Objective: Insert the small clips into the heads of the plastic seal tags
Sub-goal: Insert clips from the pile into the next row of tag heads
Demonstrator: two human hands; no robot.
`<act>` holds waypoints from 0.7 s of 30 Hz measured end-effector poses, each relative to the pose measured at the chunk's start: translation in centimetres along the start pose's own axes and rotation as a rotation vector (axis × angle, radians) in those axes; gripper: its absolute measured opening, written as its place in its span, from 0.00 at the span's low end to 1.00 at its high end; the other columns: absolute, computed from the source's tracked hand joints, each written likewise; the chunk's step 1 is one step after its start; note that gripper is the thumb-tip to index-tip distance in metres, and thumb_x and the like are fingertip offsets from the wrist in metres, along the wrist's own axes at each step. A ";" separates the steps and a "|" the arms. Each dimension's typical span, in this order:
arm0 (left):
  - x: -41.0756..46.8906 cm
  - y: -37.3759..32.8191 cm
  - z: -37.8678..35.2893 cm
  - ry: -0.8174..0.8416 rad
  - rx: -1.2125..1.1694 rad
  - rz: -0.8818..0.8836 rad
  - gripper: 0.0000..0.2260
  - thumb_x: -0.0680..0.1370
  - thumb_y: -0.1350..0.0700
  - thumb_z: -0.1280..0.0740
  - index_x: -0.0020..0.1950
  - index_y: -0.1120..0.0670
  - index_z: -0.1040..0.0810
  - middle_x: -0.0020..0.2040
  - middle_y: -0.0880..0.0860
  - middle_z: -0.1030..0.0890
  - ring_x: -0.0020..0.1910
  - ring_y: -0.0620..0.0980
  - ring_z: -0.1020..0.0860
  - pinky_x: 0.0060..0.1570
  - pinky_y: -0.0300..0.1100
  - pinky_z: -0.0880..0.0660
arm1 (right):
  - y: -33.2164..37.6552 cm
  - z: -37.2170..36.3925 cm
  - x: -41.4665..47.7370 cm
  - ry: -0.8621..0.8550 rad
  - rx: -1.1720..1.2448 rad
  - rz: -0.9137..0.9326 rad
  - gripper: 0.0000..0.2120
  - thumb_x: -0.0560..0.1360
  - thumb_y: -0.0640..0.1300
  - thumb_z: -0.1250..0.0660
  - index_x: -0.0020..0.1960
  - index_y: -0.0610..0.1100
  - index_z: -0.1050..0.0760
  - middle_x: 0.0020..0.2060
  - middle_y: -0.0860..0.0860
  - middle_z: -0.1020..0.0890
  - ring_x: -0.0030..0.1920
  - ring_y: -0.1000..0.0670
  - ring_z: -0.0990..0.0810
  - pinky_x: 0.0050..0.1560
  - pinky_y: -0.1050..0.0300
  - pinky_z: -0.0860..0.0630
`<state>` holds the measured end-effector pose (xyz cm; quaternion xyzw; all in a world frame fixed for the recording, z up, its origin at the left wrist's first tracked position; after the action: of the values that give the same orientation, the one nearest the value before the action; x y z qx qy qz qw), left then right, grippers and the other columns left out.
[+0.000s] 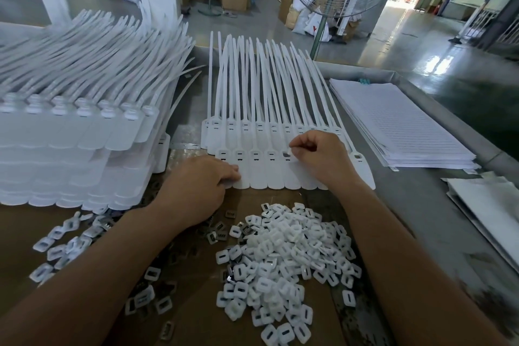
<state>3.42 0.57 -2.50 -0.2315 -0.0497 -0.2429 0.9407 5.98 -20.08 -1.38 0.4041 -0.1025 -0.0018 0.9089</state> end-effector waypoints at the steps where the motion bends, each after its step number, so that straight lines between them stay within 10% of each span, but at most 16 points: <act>1: 0.0 0.0 0.0 0.002 0.001 0.001 0.14 0.78 0.60 0.40 0.61 0.50 0.23 0.63 0.43 0.25 0.63 0.42 0.30 0.62 0.34 0.41 | -0.1 -0.1 0.1 -0.001 -0.002 0.001 0.09 0.74 0.38 0.33 0.40 0.52 0.25 0.36 0.63 0.24 0.38 0.66 0.26 0.34 0.81 0.34; 21: 0.2 0.1 0.0 0.024 0.010 0.007 0.16 0.77 0.62 0.40 0.60 0.49 0.23 0.63 0.44 0.25 0.64 0.42 0.31 0.62 0.34 0.41 | -0.5 -1.2 1.1 0.067 -0.159 -0.031 0.07 0.75 0.40 0.36 0.42 0.52 0.27 0.36 0.63 0.27 0.39 0.61 0.28 0.40 0.65 0.34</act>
<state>3.59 0.55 -2.52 -0.2238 -0.0389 -0.2421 0.9433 7.29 -19.65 -2.30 0.3320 -0.0654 -0.0108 0.9410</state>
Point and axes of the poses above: each hand's wrist, its own x-axis towards the middle knuckle, its own z-axis out of the back of the hand, y = z × x, the point moved 3 cm from there along x, towards the middle knuckle
